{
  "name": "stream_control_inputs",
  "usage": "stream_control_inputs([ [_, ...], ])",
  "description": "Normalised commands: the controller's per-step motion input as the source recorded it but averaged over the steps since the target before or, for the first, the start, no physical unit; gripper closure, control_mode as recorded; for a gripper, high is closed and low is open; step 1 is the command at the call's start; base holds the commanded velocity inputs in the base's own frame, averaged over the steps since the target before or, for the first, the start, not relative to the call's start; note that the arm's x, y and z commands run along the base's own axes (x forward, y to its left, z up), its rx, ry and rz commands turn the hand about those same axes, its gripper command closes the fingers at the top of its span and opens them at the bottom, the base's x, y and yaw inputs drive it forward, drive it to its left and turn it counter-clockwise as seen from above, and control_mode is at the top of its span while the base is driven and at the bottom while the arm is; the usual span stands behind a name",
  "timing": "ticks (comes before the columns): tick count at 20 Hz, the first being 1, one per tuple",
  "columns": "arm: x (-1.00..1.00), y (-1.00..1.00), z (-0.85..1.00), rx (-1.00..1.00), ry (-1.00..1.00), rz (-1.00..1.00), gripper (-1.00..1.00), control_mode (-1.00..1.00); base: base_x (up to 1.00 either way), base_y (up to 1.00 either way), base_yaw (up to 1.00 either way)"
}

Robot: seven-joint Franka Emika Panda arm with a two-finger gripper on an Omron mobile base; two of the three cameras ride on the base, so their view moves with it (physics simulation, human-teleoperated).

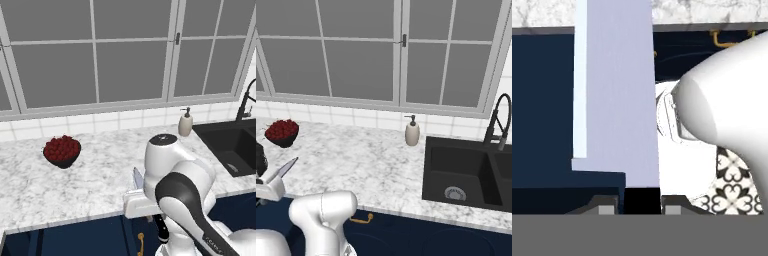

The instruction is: Pick up the knife from the drawer and place it on the cutting board. Then place the meat from the plate to the cutting board.

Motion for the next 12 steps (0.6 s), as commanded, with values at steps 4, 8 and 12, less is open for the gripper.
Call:
stream_control_inputs([
  [4,0.49,-0.08,0.00,0.00,0.00,-0.08,1.00,-1.00,0.00,0.00,0.00],
  [8,0.24,-0.09,0.00,0.00,0.00,-0.05,1.00,-1.00,0.00,0.00,0.00],
  [12,0.32,-0.16,0.00,0.00,0.00,-0.06,1.00,-1.00,0.00,0.00,0.00],
])
